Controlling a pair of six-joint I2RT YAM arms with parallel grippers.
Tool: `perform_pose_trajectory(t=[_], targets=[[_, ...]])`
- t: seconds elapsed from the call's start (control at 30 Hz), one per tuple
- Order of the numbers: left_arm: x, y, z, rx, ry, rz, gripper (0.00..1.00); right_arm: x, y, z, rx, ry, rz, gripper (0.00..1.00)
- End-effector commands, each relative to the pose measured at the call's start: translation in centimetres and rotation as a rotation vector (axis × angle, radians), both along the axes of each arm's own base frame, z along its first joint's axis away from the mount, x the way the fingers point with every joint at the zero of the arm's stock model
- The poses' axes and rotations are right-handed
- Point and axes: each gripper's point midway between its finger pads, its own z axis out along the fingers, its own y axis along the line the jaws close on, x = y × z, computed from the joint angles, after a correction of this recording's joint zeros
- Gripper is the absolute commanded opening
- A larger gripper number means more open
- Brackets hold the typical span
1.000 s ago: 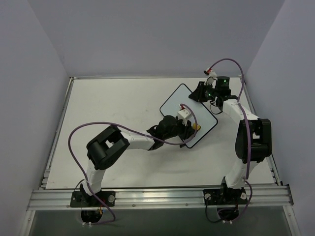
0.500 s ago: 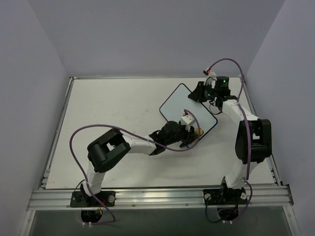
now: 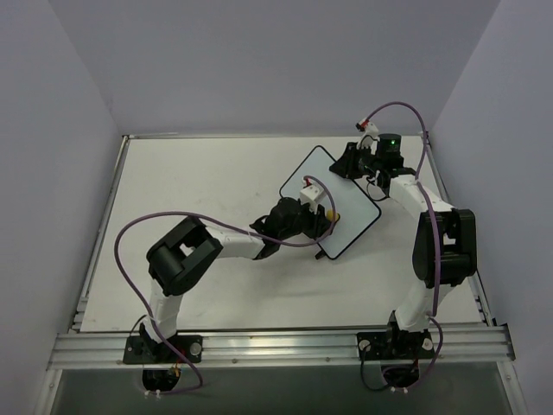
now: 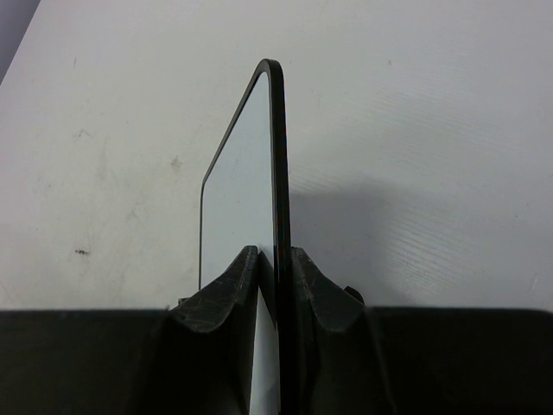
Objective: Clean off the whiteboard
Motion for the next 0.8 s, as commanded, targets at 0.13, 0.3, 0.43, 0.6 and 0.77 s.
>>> perform_pose_trajectory(t=[0.13,0.3,0.43,0.6,0.77], targets=[[4.8,5.3,-5.1,0.125,0.114,0.187,0.02,-3.4,2.7,-1.6,-0.009,0.091,0.1,0.0],[6.4,6.9,-5.6,0.089,0.17,0.229,0.02,-3.4,2.6,-1.7,-0.013,0.09,0.098,0.0],[7.0,7.7,-5.9,0.084,0.194,0.259,0.02,-3.4,2.6,-1.6,-0.014,0.089,0.098,0.0],[7.3,8.1,-5.7,0.076,0.197,0.276,0.02,-3.4,2.6,-1.7,-0.015,0.089,0.097,0.0],[7.7,8.3,-5.2,0.071,0.198,0.279,0.02,-3.5,2.5,-1.9,-0.017,0.095,0.094,0.0]])
